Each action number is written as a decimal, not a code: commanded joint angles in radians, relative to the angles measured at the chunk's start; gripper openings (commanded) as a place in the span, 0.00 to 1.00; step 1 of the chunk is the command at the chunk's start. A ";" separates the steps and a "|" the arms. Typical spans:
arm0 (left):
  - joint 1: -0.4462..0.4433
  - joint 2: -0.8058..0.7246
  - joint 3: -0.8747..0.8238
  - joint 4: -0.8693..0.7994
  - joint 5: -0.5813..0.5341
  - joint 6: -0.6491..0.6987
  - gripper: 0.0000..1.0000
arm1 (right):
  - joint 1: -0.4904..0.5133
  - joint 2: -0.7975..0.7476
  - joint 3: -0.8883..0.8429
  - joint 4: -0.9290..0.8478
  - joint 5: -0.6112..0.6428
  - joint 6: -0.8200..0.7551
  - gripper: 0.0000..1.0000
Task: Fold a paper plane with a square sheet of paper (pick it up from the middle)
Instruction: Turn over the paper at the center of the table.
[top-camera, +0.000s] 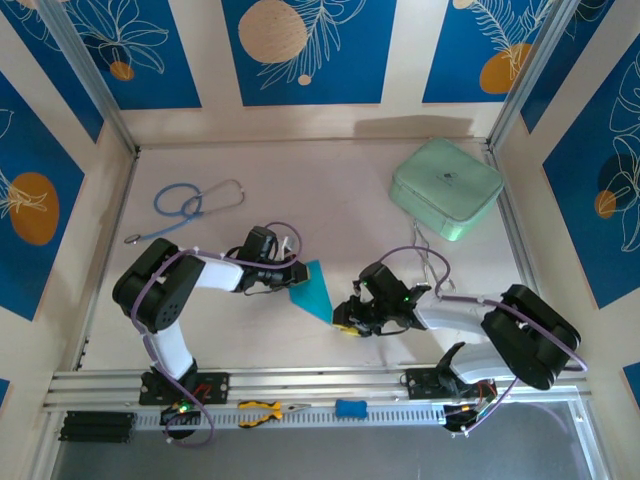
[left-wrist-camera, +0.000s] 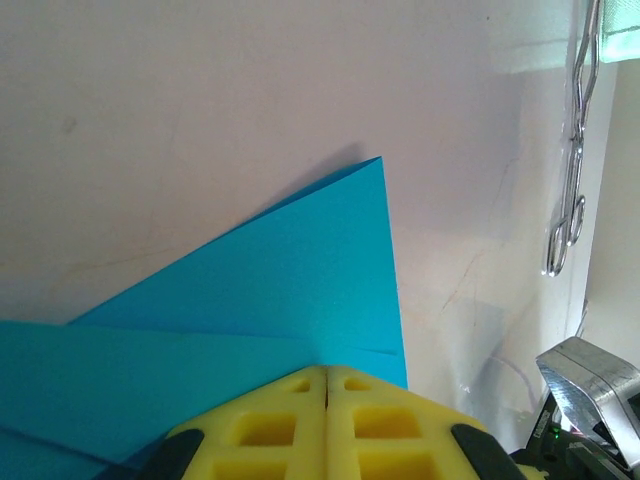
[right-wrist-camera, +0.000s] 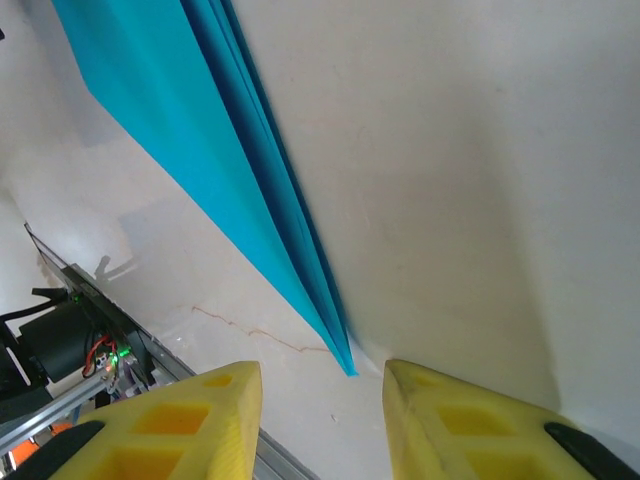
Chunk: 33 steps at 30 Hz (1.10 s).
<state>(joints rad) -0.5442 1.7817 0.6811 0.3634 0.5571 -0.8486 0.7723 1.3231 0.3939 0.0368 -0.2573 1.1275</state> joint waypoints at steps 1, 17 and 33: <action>0.009 0.042 -0.040 -0.042 -0.040 -0.016 0.08 | 0.008 -0.031 -0.030 -0.021 0.013 0.001 0.39; 0.009 0.069 -0.054 0.023 -0.019 -0.050 0.08 | -0.010 0.011 -0.039 0.093 -0.058 -0.007 0.40; 0.010 0.061 -0.050 0.028 -0.006 -0.056 0.08 | -0.039 -0.017 -0.070 0.185 -0.031 0.027 0.43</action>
<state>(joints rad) -0.5430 1.8038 0.6624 0.4572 0.5762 -0.9024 0.7429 1.3216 0.3424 0.1711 -0.2951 1.1355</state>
